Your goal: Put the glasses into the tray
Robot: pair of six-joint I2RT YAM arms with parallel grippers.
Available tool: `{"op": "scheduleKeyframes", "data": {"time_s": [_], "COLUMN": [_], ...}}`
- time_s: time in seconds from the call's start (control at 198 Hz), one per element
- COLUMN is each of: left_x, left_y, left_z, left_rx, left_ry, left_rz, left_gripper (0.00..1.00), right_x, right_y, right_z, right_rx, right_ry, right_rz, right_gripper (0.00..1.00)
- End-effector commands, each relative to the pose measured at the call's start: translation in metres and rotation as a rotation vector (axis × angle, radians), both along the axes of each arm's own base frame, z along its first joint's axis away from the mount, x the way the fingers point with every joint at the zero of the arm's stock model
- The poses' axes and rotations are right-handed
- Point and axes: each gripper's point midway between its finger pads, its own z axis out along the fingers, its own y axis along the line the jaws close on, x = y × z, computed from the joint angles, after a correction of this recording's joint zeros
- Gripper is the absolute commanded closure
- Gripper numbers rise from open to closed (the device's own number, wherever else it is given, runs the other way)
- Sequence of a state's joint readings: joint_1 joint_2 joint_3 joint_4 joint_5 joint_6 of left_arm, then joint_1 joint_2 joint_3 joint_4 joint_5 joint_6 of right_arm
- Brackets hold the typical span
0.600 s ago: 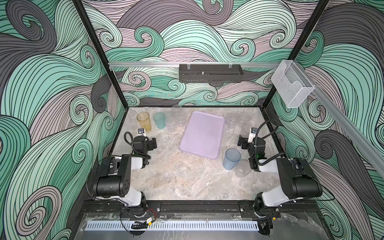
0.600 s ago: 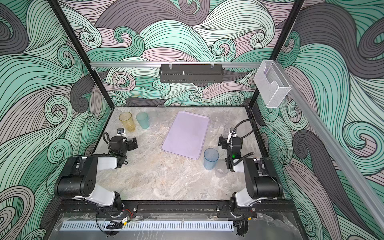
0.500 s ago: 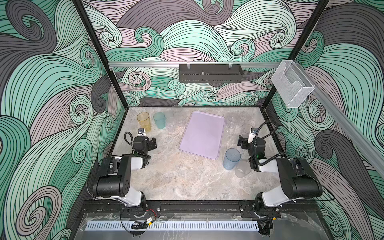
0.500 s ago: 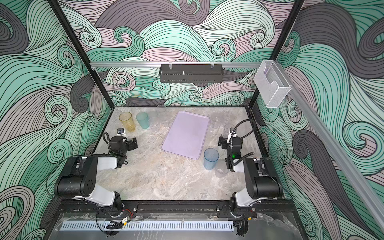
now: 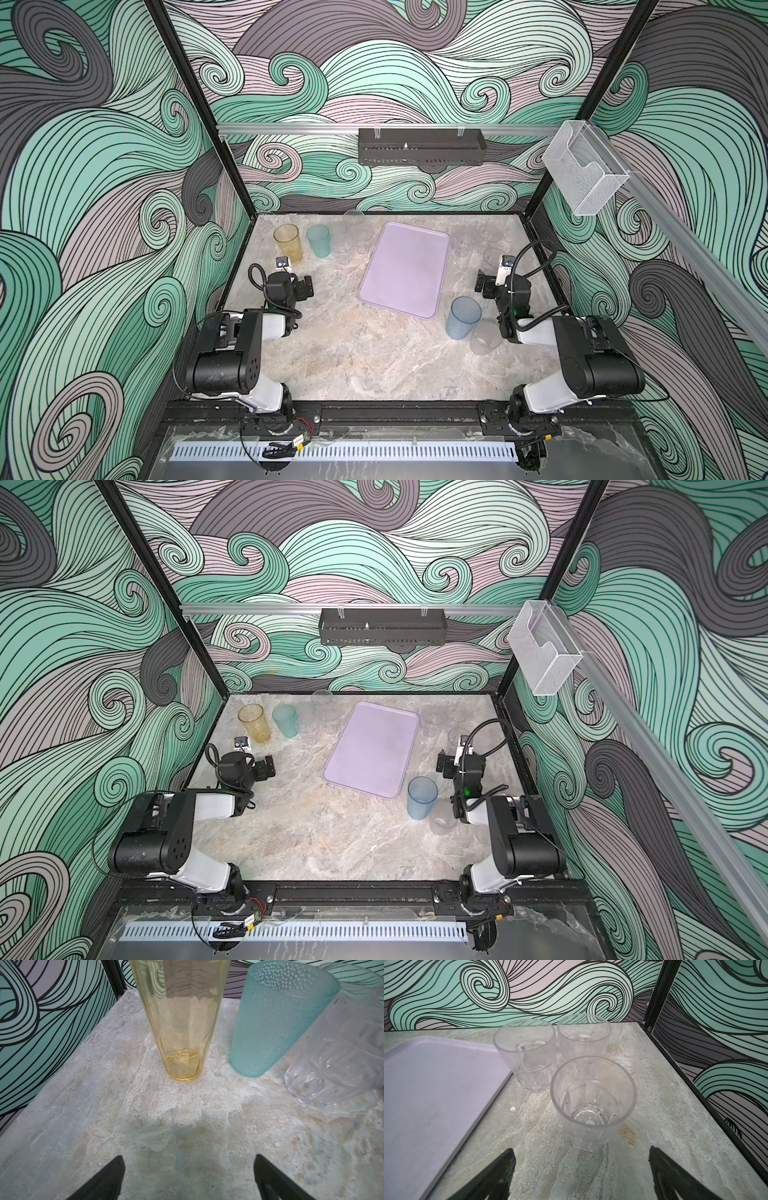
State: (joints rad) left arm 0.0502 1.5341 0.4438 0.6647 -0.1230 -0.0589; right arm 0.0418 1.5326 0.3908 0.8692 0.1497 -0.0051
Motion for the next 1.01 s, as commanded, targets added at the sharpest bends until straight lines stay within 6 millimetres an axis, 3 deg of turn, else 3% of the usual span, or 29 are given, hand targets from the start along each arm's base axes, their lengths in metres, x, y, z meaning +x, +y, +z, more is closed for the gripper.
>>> {"op": "scheduleKeyframes", "data": {"time_s": [0.0,1.005], "left_x": [0.0089,0.0084], "left_y": [-0.0009,0.0004], "left_z": [0.0131,0.0132], "left_rx": [0.004,-0.027], "left_ry": [-0.029,-0.035], "left_rz": [-0.009,-0.026], "left_gripper": [0.01,0.01], "right_x": [0.0012,0.0016], "right_y": [0.0019,0.0022], "right_z": [-0.001,-0.0015], "right_rx": [-0.007,0.002], "right_ry": [0.003,0.008], "right_rz": [0.012,0.018], "right_gripper": [0.01,0.01]}}
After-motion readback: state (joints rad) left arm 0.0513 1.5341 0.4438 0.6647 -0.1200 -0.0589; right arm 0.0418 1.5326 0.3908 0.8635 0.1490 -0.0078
